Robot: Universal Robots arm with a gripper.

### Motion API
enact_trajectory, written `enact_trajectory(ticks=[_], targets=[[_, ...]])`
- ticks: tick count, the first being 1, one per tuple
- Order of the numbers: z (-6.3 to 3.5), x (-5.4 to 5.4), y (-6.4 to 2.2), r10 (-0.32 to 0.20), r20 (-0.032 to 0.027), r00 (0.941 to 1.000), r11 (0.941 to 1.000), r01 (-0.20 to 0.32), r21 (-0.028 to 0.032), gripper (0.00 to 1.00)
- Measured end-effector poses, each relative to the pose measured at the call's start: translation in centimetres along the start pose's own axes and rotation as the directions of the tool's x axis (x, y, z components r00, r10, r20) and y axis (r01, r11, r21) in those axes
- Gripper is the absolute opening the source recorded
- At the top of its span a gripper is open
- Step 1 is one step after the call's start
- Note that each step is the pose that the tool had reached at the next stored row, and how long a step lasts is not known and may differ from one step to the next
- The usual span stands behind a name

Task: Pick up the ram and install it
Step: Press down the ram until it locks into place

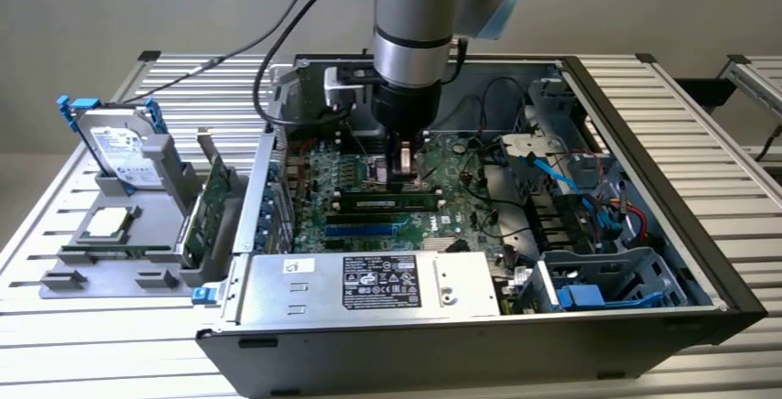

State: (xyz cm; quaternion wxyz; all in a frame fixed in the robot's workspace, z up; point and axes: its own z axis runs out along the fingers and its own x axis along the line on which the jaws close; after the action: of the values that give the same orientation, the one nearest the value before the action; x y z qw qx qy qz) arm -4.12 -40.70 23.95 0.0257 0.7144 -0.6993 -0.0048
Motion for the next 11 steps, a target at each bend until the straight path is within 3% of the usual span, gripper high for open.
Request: enact_trajectory(ticks=[3,11], targets=[[0.47,-0.01,0.07,0.000,0.0009,1.0000,1.0000,0.000,0.0000,0.11],[0.49,-0.04,0.08,0.000,0.0057,1.0000,1.0000,0.000,0.0001,0.11]])
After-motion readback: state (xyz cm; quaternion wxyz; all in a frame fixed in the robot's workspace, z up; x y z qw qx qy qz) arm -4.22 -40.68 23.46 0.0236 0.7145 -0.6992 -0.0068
